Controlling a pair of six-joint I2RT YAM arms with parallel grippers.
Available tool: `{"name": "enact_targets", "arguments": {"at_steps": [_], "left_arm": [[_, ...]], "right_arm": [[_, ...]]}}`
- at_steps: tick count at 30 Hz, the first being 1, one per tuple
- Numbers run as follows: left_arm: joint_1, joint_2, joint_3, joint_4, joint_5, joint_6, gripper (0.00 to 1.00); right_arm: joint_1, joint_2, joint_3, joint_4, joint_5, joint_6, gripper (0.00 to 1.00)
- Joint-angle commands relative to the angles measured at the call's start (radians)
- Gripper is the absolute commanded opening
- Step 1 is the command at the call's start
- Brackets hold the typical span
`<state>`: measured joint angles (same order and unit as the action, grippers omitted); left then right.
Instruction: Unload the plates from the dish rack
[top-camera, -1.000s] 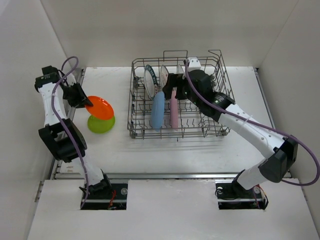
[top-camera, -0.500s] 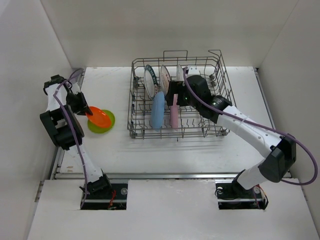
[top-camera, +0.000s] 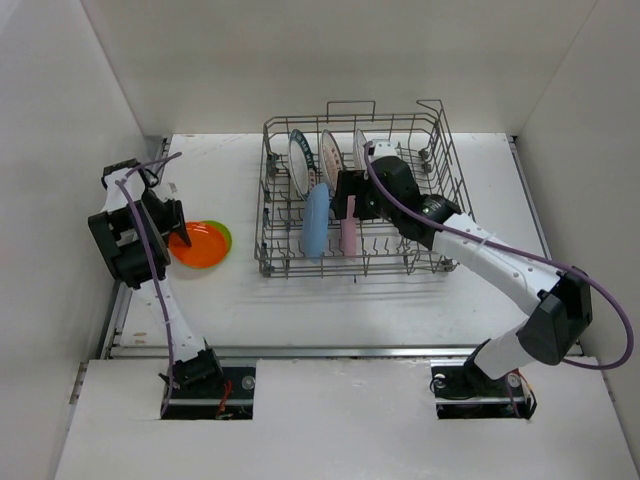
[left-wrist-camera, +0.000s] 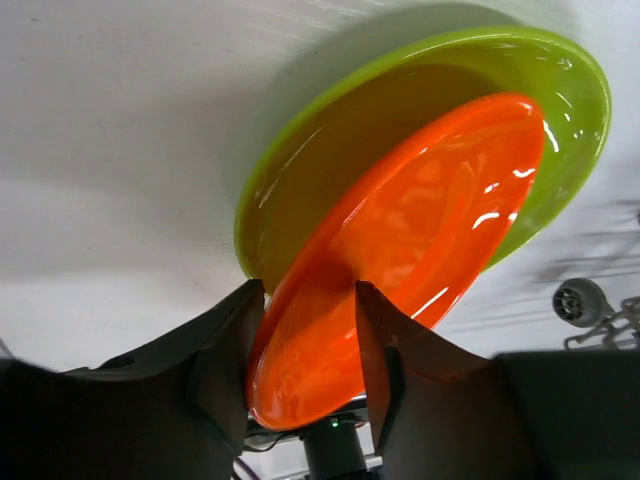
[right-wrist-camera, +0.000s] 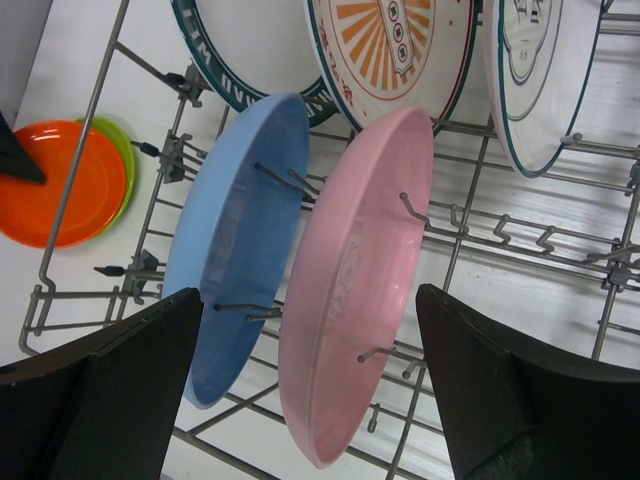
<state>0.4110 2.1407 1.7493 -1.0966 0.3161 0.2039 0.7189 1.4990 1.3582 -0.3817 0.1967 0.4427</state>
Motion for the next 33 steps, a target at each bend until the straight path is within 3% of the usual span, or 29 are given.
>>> {"name": "enact_targets", "arguments": {"at_steps": [1,4,9,10,13,14,16,20,27,33], "left_arm": [[-0.049,-0.018,0.015,-0.046,-0.089,0.038,0.39],[-0.058,-0.027,0.015,-0.046,-0.089,0.038,0.40],[-0.058,-0.038,0.015,-0.037,-0.077,0.038,0.51],[-0.058,-0.038,0.015,-0.037,-0.068,0.038,0.58],[-0.058,-0.047,0.024,-0.037,-0.057,0.038,0.60],[-0.058,-0.057,0.024,-0.037,-0.057,0.038,0.86],[-0.058,-0.068,0.024,-0.037,-0.048,0.038,0.87],[-0.058,-0.091,0.024,-0.028,-0.048,0.038,0.87],[-0.058,-0.153,0.059,-0.028,-0.014,0.008,0.87],[-0.077,-0.211,0.134,-0.058,-0.005,0.008,0.87]], "right_arm": [[-0.004,0.000,0.004,0.021,-0.020,0.010,0.93],[-0.004,0.009,-0.005,0.012,-0.029,0.010,0.90],[-0.013,0.018,-0.016,0.012,-0.048,0.010,0.82],[-0.013,0.027,-0.016,0.012,-0.057,0.010,0.76],[-0.013,0.038,-0.016,0.021,-0.069,0.010,0.64],[-0.013,0.038,-0.016,0.021,-0.069,0.010,0.62],[-0.013,0.047,-0.016,0.021,-0.078,0.010,0.56],[-0.022,0.047,-0.007,0.021,-0.079,0.010,0.31],[-0.022,0.037,0.077,-0.035,-0.079,-0.012,0.00],[-0.022,-0.006,0.169,-0.062,-0.046,-0.012,0.00]]}}
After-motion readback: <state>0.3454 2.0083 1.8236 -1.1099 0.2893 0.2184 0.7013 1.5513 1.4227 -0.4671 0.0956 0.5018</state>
